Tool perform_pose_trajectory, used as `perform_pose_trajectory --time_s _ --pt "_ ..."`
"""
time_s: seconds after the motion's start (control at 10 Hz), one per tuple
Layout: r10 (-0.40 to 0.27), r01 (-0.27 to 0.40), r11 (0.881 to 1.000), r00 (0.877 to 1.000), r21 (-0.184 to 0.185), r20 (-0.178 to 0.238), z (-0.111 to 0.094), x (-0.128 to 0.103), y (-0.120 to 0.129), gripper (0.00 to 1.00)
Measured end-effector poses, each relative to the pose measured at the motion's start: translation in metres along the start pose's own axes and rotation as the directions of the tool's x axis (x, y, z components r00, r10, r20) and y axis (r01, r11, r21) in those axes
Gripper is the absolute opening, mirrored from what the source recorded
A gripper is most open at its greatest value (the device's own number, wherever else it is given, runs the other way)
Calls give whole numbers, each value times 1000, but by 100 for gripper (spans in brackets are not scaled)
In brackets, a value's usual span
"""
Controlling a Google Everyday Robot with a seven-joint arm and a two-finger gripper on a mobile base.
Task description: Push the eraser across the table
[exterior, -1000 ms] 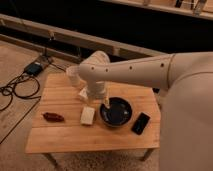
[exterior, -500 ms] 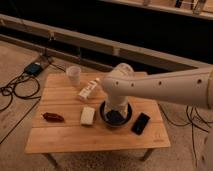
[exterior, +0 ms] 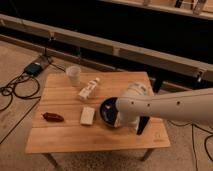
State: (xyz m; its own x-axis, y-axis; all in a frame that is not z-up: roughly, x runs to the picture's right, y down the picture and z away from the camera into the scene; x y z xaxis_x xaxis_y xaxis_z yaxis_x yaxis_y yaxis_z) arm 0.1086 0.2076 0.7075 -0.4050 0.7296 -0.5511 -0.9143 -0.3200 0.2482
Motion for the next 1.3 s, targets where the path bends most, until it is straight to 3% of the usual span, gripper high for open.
perform_pose_trajectory --time_s 0.6,1.3 --pt "138 -138 990 988 7 -72 48 -4 -57 65" --pt "192 -189 981 965 37 -176 92 -24 -98 65"
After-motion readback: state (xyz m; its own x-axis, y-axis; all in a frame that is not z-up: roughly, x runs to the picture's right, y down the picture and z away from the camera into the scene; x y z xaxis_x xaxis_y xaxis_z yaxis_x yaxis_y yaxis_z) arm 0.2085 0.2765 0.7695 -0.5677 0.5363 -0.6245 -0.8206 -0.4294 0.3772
